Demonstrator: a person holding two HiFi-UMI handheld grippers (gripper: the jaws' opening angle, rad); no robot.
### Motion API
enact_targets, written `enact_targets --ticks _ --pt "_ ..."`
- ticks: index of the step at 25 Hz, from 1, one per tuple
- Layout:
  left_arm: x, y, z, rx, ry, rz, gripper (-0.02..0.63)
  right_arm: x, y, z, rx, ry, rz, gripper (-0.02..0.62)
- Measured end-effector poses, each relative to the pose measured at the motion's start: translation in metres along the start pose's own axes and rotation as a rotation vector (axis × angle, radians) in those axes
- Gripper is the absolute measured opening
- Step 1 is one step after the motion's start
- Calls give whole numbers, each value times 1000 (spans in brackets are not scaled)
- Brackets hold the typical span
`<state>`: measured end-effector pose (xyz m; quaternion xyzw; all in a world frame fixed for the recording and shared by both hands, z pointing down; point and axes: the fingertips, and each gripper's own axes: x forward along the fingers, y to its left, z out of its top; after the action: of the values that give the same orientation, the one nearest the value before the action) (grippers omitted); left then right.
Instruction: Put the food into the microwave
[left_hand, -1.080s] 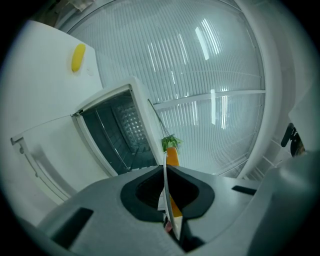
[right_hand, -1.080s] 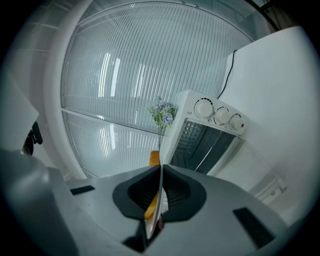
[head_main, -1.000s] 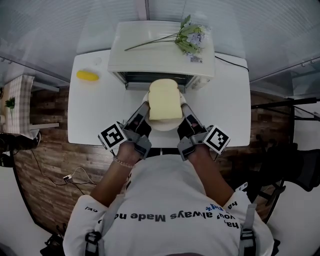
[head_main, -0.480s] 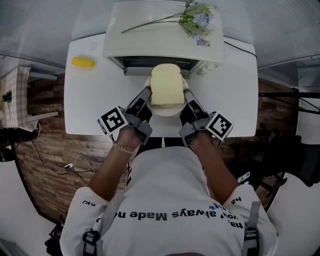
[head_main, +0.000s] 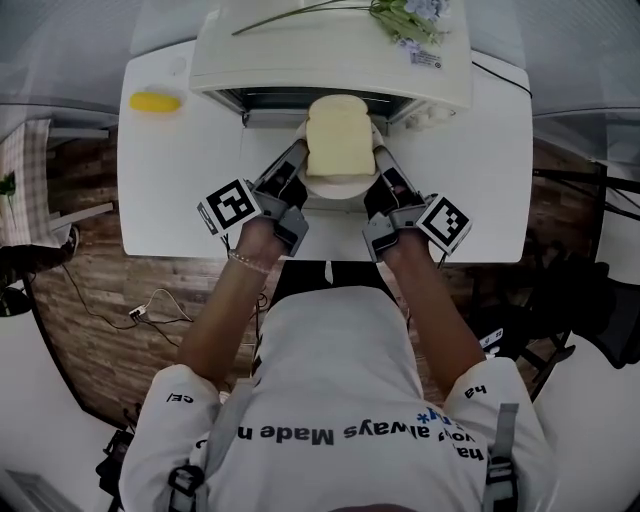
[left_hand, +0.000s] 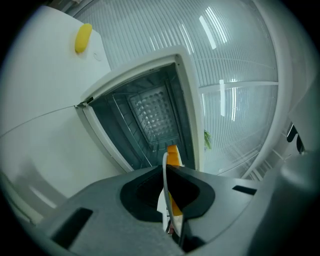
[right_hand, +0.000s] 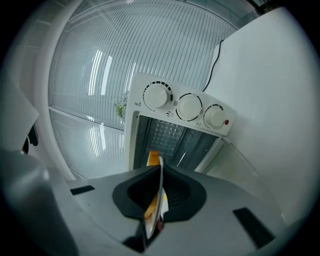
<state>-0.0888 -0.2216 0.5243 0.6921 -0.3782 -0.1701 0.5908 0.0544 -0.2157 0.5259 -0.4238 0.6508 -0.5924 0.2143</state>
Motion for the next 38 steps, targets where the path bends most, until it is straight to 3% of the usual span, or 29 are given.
enact_targets --ticks 16,29,36,38 --pt "57 59 26 21 19 37 18 59 -53 20 48 -47 -22 21" --pt "71 76 34 33 22 42 18 77 -74 26 101 -100 -43 21" --pt "51 76 28 -23 -9 42 83 83 -73 33 104 -117 -48 21" --pt "44 73 21 -71 -22 25 92 84 -73 33 106 -117 -45 21"
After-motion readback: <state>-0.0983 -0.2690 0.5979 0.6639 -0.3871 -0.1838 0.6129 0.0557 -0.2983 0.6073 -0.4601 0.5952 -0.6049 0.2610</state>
